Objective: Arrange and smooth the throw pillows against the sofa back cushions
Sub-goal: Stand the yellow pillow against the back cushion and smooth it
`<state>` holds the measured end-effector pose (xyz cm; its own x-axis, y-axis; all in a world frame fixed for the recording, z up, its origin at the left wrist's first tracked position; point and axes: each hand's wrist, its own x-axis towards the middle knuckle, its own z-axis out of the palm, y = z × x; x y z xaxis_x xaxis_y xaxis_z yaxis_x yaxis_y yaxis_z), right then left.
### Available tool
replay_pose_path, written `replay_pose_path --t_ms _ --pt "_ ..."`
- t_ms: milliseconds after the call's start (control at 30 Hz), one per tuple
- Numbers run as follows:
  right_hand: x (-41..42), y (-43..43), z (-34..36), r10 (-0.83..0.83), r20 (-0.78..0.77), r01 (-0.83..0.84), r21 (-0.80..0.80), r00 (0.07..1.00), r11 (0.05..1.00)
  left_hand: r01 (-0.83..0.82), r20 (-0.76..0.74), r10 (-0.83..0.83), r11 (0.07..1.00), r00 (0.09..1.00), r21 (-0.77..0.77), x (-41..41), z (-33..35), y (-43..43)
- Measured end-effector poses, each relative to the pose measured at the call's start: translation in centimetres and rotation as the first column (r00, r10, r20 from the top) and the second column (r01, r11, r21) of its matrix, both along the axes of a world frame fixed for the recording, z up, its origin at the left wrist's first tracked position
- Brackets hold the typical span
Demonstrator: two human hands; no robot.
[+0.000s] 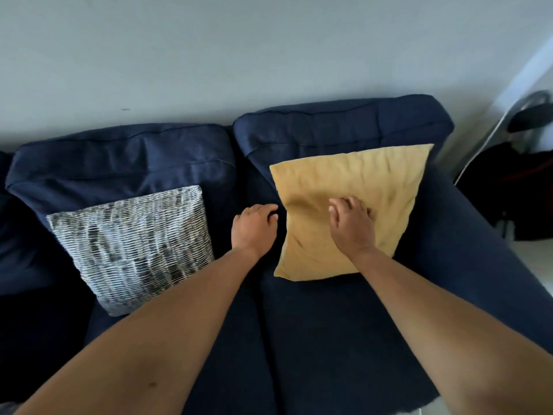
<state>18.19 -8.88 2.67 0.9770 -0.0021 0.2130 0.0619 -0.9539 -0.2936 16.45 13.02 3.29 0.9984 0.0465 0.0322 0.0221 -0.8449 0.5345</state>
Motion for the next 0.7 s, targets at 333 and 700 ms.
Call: replay_pose_path --t_ms 333,700 --pt "7.7 -13.4 0.7 -0.348 -0.152 0.380 0.337 0.925 0.861 -0.390 -0.122 0.370 0.881 0.921 -0.269 5.9 0.2 -9.3" --pt "17.3 -19.6 -1.0 -0.236 -0.449 0.498 0.657 0.862 0.566 -0.682 -0.279 0.708 0.378 0.649 -0.626 10.8 -1.0 -13.3"
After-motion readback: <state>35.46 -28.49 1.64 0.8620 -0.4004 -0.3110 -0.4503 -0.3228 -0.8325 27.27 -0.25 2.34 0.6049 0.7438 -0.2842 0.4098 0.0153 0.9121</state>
